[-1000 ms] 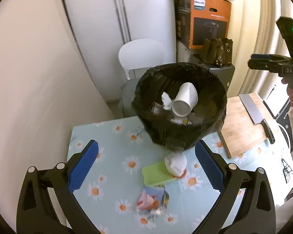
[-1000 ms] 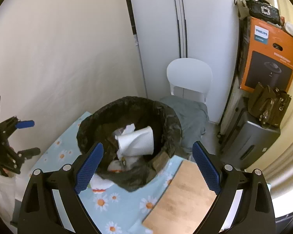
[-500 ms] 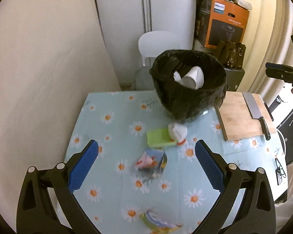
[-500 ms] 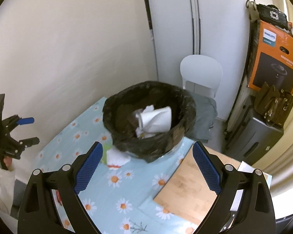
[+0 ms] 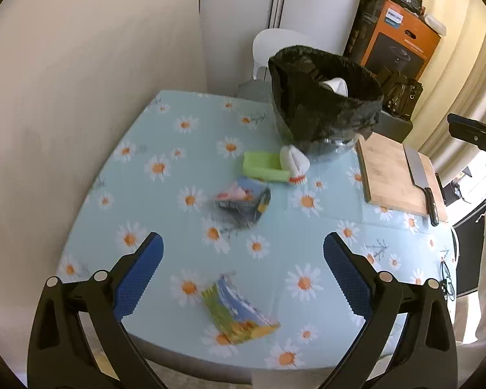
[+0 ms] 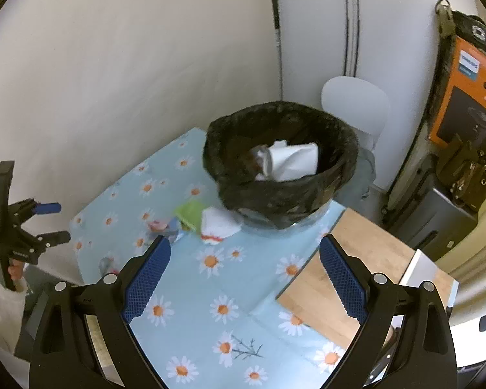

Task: Collect trash
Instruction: 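Move both tools back toward the snack wrappers on the table, then grasp the blue snack wrapper with left tool while right tool grasps the pink wrapper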

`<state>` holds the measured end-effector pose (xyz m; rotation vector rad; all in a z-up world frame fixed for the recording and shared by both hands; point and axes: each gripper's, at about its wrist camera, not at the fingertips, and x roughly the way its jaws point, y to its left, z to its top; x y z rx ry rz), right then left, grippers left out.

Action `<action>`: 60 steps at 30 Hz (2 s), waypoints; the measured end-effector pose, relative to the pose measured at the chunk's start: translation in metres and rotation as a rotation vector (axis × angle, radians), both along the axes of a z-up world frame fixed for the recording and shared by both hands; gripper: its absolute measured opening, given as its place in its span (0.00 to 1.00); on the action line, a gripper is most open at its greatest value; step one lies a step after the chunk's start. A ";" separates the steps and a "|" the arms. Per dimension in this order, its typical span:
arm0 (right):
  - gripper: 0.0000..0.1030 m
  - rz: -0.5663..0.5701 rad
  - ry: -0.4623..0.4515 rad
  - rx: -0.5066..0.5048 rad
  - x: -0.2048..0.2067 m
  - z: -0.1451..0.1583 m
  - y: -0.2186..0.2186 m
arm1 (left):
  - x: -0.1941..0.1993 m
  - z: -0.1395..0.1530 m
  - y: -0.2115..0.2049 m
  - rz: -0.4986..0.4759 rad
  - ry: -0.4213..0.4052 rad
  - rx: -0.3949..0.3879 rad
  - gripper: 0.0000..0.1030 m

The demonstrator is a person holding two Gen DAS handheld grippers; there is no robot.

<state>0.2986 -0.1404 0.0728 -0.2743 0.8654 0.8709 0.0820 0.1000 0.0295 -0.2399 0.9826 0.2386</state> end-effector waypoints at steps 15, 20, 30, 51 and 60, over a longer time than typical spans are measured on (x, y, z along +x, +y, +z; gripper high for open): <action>0.86 0.059 0.065 -0.069 -0.020 -0.037 -0.007 | -0.026 -0.086 -0.011 0.106 0.171 -0.100 0.94; 0.86 0.056 0.129 -0.067 -0.017 -0.050 -0.016 | -0.017 -0.119 -0.011 0.112 0.235 -0.125 0.94; 0.86 0.035 0.169 -0.098 -0.010 -0.070 -0.021 | -0.011 -0.171 0.013 0.189 0.353 -0.234 0.28; 0.86 0.004 0.282 -0.116 -0.007 -0.112 0.002 | -0.013 -0.142 0.042 0.088 0.395 -0.129 0.16; 0.86 -0.020 0.311 -0.132 -0.011 -0.120 0.065 | -0.009 -0.126 0.087 0.002 0.403 -0.098 0.18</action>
